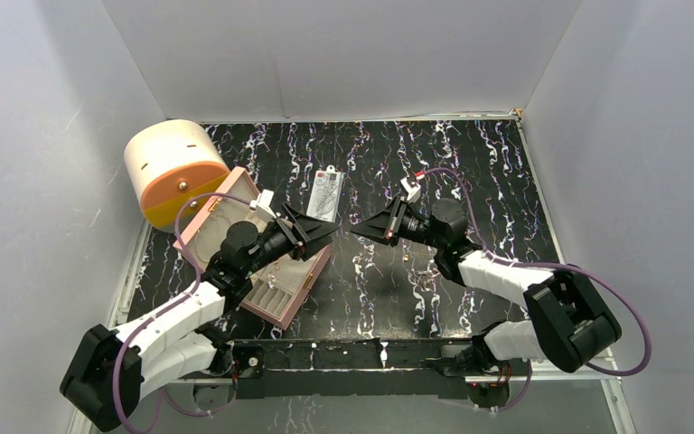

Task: Organize the mixed jewelry

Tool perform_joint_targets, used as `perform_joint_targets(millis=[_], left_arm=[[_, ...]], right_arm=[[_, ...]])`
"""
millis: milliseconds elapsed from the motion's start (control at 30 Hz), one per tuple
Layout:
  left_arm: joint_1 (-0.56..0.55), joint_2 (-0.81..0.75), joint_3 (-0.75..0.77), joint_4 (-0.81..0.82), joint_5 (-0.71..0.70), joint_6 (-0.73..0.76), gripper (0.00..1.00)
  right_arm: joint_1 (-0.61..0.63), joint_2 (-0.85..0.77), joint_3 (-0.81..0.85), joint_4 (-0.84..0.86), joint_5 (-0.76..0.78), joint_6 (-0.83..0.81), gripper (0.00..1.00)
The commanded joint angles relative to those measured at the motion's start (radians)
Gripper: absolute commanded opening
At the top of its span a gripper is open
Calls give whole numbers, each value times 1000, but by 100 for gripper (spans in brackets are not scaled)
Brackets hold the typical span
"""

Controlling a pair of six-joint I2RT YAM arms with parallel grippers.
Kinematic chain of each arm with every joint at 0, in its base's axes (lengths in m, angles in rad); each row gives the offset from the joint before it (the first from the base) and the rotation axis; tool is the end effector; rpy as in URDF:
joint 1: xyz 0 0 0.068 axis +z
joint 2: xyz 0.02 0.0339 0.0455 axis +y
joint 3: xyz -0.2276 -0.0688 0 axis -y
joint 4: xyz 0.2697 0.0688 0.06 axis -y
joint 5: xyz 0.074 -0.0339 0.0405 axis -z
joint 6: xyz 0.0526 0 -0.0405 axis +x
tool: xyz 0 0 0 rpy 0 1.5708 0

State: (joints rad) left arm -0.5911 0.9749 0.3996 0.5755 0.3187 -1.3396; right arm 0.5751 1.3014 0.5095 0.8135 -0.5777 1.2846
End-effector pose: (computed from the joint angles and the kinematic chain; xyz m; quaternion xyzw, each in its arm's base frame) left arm 0.2193 -0.1670 0.2055 -0.1508 0.6908 -0.6380 0.3051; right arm 0.2442 0.1925 0.1856 0.0420 0.6994 0.6683 0.2500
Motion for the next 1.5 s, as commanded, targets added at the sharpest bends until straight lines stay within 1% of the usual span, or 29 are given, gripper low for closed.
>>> perform_joint_targets(millis=[0, 200, 267, 367, 467, 767, 900, 1233, 1467], left_arm=[[-11, 34, 23, 89, 8, -92, 67], [-24, 91, 40, 93, 12, -99, 73], [-25, 108, 49, 93, 17, -100, 72], [-30, 113, 59, 95, 18, -105, 69], [-31, 107, 57, 98, 16, -121, 64], [-35, 82, 1, 150, 49, -248, 59], [-35, 81, -8, 169, 50, -271, 53], [-38, 87, -35, 212, 44, -337, 45], [-38, 87, -53, 224, 39, -348, 44]], right_arm=[[-5, 30, 7, 173, -57, 47, 0], [-3, 51, -3, 238, -65, 71, 0], [-2, 53, -4, 241, -67, 73, 0], [-1, 52, -8, 255, -72, 78, 0], [6, 53, -9, 253, -74, 73, 0], [37, 53, -12, 252, -76, 48, 0], [43, 57, -13, 252, -77, 40, 0], [47, 80, -21, 281, -75, 35, 0], [46, 84, -35, 312, -65, 54, 0]])
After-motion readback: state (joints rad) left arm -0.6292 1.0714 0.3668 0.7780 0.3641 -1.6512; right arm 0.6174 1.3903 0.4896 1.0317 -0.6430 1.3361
